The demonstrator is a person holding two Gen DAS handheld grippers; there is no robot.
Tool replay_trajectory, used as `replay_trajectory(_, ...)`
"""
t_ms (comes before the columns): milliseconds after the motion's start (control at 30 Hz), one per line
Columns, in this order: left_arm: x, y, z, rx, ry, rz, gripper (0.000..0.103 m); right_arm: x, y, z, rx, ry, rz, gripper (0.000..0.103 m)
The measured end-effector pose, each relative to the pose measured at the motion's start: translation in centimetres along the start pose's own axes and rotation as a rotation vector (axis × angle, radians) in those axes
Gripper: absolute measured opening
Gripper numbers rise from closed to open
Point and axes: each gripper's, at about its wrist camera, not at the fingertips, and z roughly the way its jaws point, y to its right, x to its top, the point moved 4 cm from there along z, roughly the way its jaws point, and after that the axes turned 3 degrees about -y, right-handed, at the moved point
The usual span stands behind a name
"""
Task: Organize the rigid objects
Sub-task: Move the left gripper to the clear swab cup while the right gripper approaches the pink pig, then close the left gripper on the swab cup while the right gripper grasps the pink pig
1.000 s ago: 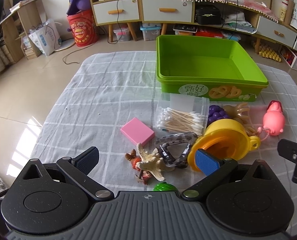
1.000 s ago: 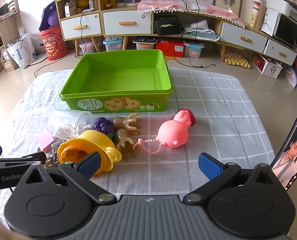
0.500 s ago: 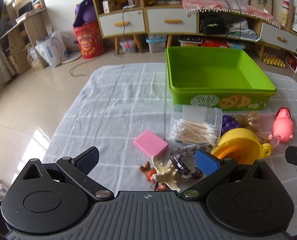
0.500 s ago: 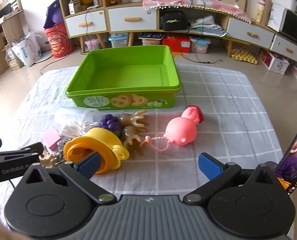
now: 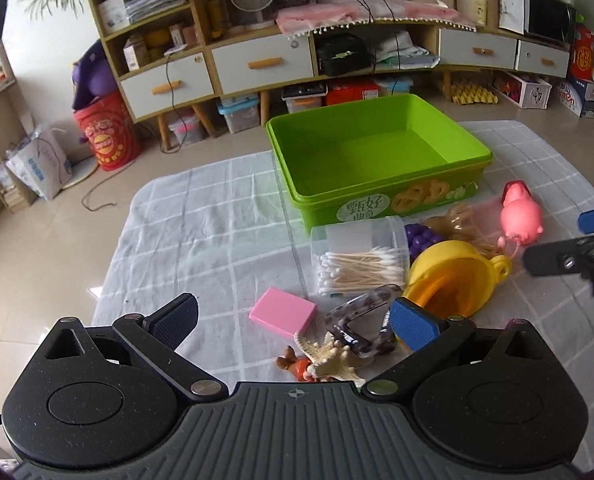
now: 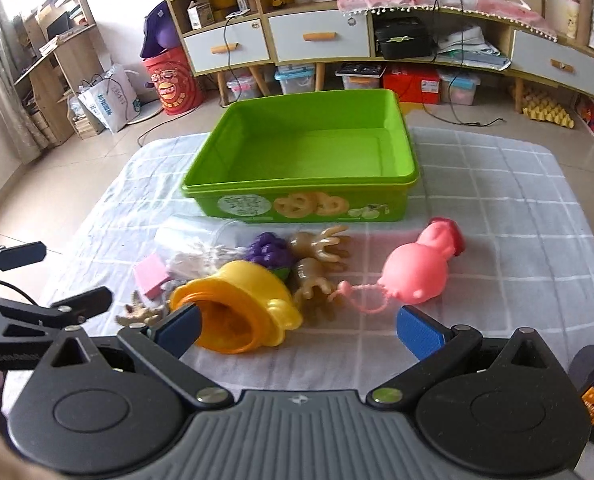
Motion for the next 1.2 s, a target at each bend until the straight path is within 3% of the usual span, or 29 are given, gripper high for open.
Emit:
replay_trajectory(200, 1.1, -1.0, 2.8, -0.085, -0.061, -0.069, 0.101, 1.7, 2.1, 1.2, 0.004, -0.007, 0.025, 0.091)
replay_trajectory(400, 3.3, -0.2, 4.1, -0.185, -0.062, -0.125, 0.101, 4.1, 5.2, 3.0, -0.015, -0.041, 0.151, 0.085)
replay_trajectory(500, 4.5, 0.9, 4.8, -0.184, -0.047, -0.108, 0.100, 4.7, 6.6, 4.1, -0.087, -0.054, 0.184, 0.084)
replay_trajectory(733, 5.8, 2.7, 6.1, -0.211, -0.037, -0.135, 0.099, 3.4, 10.5, 5.9, -0.115, -0.086, 0.316, 0.070)
replay_trajectory(1000, 4.5, 3.2, 7.5, -0.163, -0.074, -0.087, 0.096, 2.3, 11.4, 7.5, -0.033, -0.101, 0.440, 0.062)
replay_trajectory(1200, 4.3, 2.9, 7.7, -0.175, -0.064, -0.110, 0.090, 1.9, 10.9, 8.6, -0.001, -0.112, 0.485, 0.044)
